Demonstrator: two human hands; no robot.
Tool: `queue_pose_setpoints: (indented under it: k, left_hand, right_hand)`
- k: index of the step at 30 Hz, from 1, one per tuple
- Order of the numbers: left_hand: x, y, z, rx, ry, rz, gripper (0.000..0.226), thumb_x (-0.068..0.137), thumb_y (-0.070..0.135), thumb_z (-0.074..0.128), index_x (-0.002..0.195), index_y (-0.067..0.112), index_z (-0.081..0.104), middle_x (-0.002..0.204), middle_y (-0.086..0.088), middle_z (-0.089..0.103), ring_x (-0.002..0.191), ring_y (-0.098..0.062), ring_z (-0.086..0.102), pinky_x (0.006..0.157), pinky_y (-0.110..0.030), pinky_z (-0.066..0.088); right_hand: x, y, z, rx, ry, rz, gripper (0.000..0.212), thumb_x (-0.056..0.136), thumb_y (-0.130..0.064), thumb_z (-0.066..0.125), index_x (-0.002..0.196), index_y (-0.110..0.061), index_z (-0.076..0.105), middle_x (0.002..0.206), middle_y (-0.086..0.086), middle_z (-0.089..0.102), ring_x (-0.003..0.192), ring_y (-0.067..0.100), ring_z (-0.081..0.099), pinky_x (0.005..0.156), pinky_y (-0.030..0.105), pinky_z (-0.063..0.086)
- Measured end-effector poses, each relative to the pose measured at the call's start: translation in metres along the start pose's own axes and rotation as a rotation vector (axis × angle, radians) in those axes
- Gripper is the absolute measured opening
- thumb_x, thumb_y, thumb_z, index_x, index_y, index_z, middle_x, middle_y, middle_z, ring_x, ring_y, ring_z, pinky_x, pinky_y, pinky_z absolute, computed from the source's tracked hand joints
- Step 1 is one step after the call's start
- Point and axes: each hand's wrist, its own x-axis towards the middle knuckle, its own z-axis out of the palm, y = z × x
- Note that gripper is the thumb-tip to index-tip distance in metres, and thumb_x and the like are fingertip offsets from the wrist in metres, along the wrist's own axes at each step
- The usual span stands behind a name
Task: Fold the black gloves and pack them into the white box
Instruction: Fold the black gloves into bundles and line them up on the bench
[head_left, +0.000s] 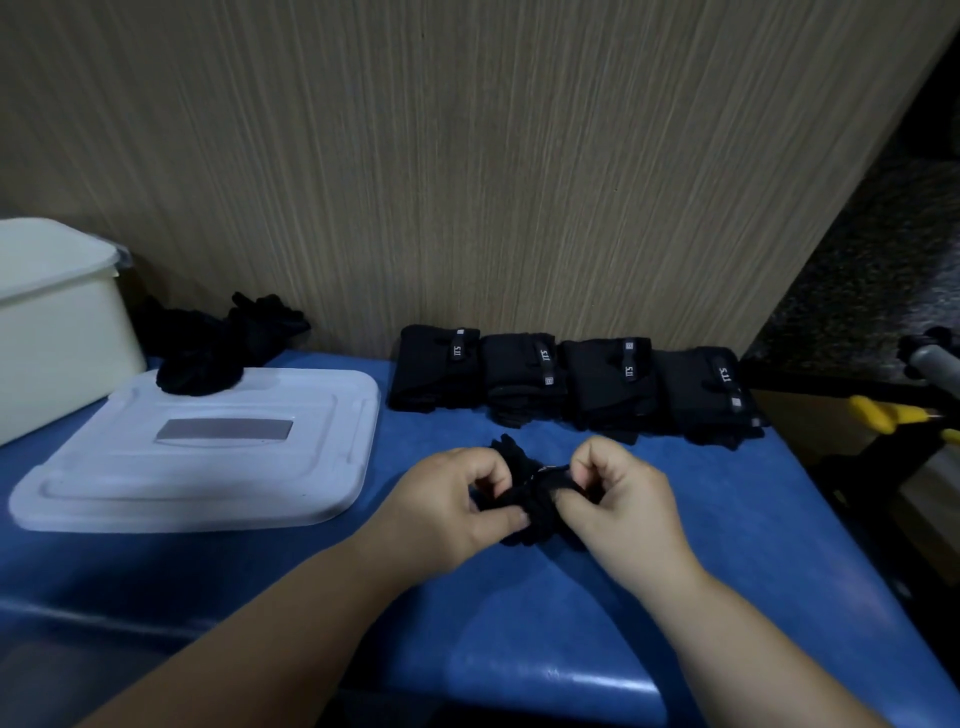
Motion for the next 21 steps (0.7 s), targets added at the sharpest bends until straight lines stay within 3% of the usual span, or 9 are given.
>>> queue_pose_setpoints:
  k: [3,6,11,18,21]
  left_hand:
    - [0.001,-0.002,0.0,0.004,0.087,0.005,0.025,0.081,0.02,0.072,0.068,0.02,0.051,0.053,0.014,0.051,0.041,-0.001,0.039,0.044,-0.012,0.03]
    - [0.004,-0.006,0.0,0.026,0.204,-0.02,0.026,0.082,0.022,0.068,0.065,0.022,0.048,0.053,0.012,0.05,0.045,-0.003,0.041,0.046,-0.016,0.033]
    - [0.006,-0.009,0.0,0.064,0.284,-0.014,0.027,0.085,0.021,0.061,0.067,0.018,0.041,0.048,0.008,0.04,0.046,-0.007,0.035,0.046,-0.023,0.03]
    - [0.001,-0.001,0.006,0.04,0.28,0.009,0.027,0.087,0.024,0.059,0.07,0.019,0.038,0.049,0.007,0.042,0.046,-0.006,0.033,0.047,-0.028,0.032]
    - [-0.002,0.004,0.01,0.029,0.266,0.047,0.032,0.087,0.022,0.062,0.068,0.022,0.037,0.047,0.008,0.041,0.045,-0.007,0.032,0.046,-0.026,0.031]
  right_hand:
    - [0.001,-0.002,-0.001,0.169,-0.066,0.006,0.022,0.073,-0.022,0.067,0.066,-0.027,0.046,0.06,-0.011,0.044,0.058,0.005,0.04,0.055,0.024,0.037]
    - [0.001,-0.005,-0.001,0.272,-0.151,0.005,0.021,0.073,-0.021,0.069,0.069,-0.027,0.049,0.066,-0.01,0.047,0.063,0.007,0.044,0.06,0.024,0.04]
    - [-0.002,-0.011,0.0,0.34,-0.231,0.006,0.042,0.063,0.001,0.084,0.082,-0.022,0.055,0.072,-0.008,0.057,0.067,0.006,0.053,0.068,0.02,0.047]
    - [-0.002,-0.016,0.004,0.268,-0.074,0.019,0.041,0.069,0.006,0.078,0.084,-0.019,0.049,0.062,-0.01,0.048,0.06,0.006,0.046,0.06,0.019,0.041]
    - [0.0,-0.012,0.001,0.178,0.018,0.018,0.04,0.072,0.003,0.074,0.08,-0.026,0.049,0.058,-0.01,0.046,0.057,0.007,0.044,0.061,0.028,0.043]
